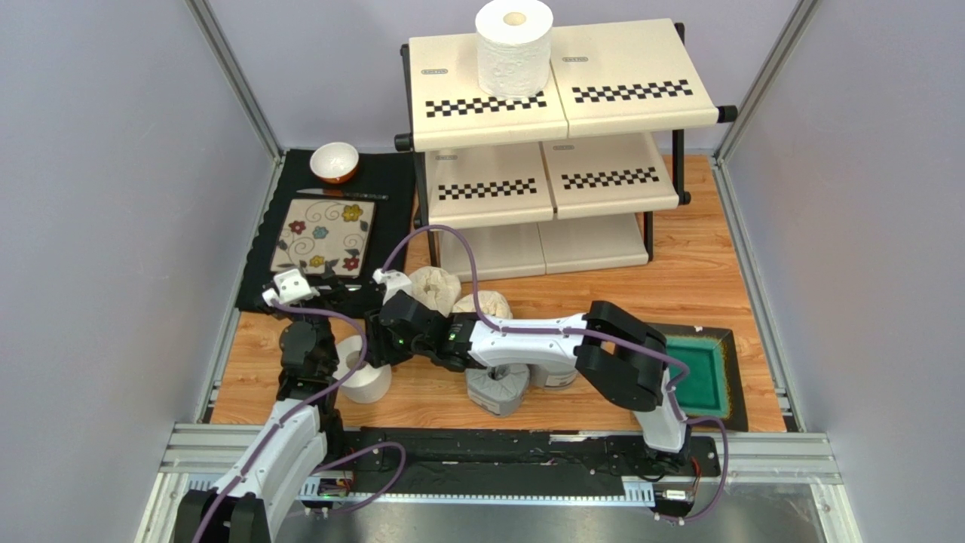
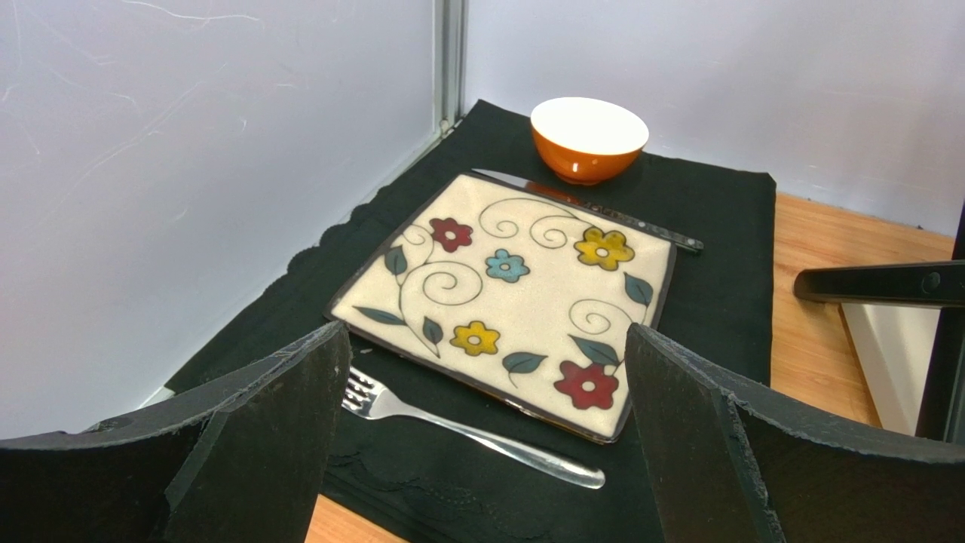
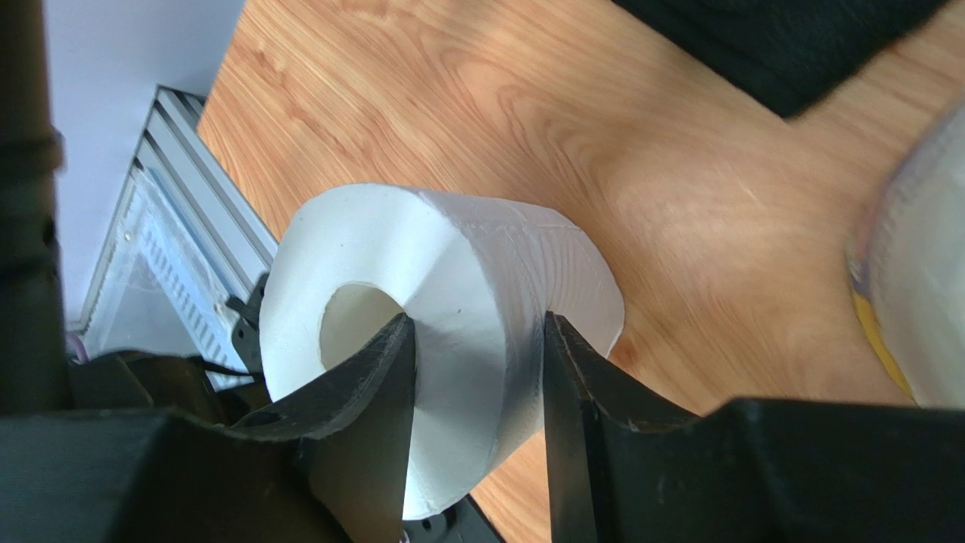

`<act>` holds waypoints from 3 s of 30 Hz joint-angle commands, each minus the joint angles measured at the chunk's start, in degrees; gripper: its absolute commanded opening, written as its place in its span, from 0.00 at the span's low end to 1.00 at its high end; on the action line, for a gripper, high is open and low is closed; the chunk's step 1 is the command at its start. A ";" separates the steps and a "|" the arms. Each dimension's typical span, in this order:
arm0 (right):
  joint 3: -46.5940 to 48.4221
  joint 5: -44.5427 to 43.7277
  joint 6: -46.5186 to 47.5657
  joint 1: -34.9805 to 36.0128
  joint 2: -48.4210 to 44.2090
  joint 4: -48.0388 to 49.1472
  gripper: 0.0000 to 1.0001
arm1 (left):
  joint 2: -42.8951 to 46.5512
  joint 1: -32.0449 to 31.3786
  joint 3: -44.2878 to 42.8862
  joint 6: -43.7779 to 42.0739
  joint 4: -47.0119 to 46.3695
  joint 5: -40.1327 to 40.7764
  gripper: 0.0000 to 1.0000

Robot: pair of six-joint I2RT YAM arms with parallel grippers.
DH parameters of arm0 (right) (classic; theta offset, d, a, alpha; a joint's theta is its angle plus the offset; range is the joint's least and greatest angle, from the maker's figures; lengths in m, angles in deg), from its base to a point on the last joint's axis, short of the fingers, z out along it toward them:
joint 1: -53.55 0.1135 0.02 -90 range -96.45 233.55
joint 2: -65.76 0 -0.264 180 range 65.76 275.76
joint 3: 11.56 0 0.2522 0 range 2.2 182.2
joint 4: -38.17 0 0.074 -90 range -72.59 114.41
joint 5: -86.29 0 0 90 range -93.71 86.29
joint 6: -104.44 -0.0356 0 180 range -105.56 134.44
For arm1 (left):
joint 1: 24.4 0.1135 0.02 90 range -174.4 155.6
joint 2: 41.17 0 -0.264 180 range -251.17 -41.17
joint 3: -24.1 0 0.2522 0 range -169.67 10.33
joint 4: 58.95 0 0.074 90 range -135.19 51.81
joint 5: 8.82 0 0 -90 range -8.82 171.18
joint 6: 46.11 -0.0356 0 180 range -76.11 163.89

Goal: Place and organize the paper towels onto the shelf

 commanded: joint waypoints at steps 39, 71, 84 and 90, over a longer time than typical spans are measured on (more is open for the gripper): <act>-10.96 -26.67 14.95 1.66 -57.64 -24.96 0.20 | -30.27 1.34 18.30 -2.58 -29.12 -9.48 0.99; 40.63 -26.07 38.08 -29.43 -42.01 -32.69 0.16 | -37.04 1.43 14.26 -3.64 -27.18 -13.00 0.99; 47.23 8.57 17.77 -56.16 -30.84 -32.00 0.14 | -37.30 1.43 13.73 -3.73 -26.39 -13.09 0.99; 47.32 12.97 14.60 -59.16 -29.26 -30.41 0.14 | -37.21 1.43 13.82 -3.73 -26.39 -13.09 0.99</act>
